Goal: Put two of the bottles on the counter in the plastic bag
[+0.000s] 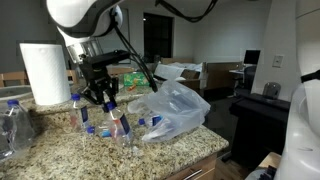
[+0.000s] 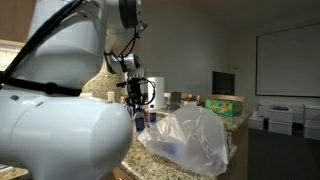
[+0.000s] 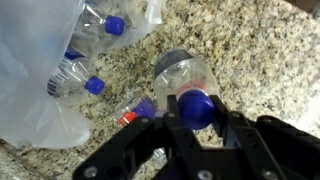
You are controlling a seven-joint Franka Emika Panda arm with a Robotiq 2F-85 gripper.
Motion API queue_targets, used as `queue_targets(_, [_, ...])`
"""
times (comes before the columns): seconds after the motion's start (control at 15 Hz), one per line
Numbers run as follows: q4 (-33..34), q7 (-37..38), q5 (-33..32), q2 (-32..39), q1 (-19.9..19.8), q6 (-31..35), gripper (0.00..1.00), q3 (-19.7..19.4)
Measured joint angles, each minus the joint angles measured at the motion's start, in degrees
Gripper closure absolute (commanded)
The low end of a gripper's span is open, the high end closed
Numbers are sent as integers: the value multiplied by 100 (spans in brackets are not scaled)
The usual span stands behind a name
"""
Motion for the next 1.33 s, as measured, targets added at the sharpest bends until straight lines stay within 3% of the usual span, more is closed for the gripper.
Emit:
queue_targets(0.8, [1649,-1644,-2250,1428,849,-2238,89,-163])
queue_targets(1.33, [1558,-2930,-3674,1901,1052,-2647,89,-180])
